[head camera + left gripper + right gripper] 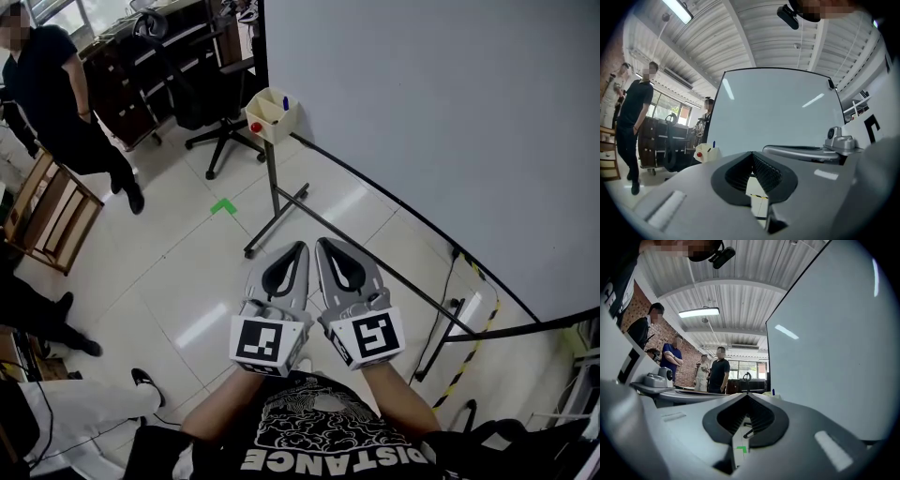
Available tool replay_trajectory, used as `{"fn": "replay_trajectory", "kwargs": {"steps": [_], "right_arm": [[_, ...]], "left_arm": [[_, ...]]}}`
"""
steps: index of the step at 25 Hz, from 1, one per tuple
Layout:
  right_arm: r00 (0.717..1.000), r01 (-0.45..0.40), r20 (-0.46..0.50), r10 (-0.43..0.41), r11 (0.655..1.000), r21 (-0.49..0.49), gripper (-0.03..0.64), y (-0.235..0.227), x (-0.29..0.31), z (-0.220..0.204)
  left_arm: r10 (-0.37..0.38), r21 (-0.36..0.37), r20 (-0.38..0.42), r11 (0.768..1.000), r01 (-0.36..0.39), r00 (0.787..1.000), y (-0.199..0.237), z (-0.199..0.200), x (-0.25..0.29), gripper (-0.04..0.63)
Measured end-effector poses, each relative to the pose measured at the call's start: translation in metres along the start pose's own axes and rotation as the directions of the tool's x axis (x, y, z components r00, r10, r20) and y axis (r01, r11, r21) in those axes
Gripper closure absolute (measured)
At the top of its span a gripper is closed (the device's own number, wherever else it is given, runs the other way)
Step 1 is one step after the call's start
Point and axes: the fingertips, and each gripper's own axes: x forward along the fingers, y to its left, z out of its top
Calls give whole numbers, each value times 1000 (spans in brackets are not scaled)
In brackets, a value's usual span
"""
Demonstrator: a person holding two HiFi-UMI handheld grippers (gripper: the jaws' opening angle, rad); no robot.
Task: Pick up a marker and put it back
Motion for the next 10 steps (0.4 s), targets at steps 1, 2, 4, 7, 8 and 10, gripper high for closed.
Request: {"fn": "replay_trajectory", "kwargs": {"steps": [1,2,4,7,8,10], "right_arm": [[1000,0,1,0,1000,-1,617,0,-2,1],[1000,1,2,-1,1000,-1,617,0,-3,3],[1000,1,8,-1,1000,1,617,-1,-5,6],[1000,0,13,-1,1000,5,617,0,-11,9],[1000,0,13,0,1000,7,617,0,-13,9],[1000,-1,12,1,1000,10,617,1,-17,10]], "left_arm": [[4,1,10,1000,-4,1000,-1,1,-1,591],[6,4,15,1000,-6,1000,-2,3,-1,591],[0,11,1,1000,0,1000,-6,5,-2,591],[-1,11,2,1000,1,1000,-12,6,-5,591],[0,9,5,1000,0,1000,-14,6,-6,591],[-1,7,2,1000,1,1000,-19,7,-8,591]]}}
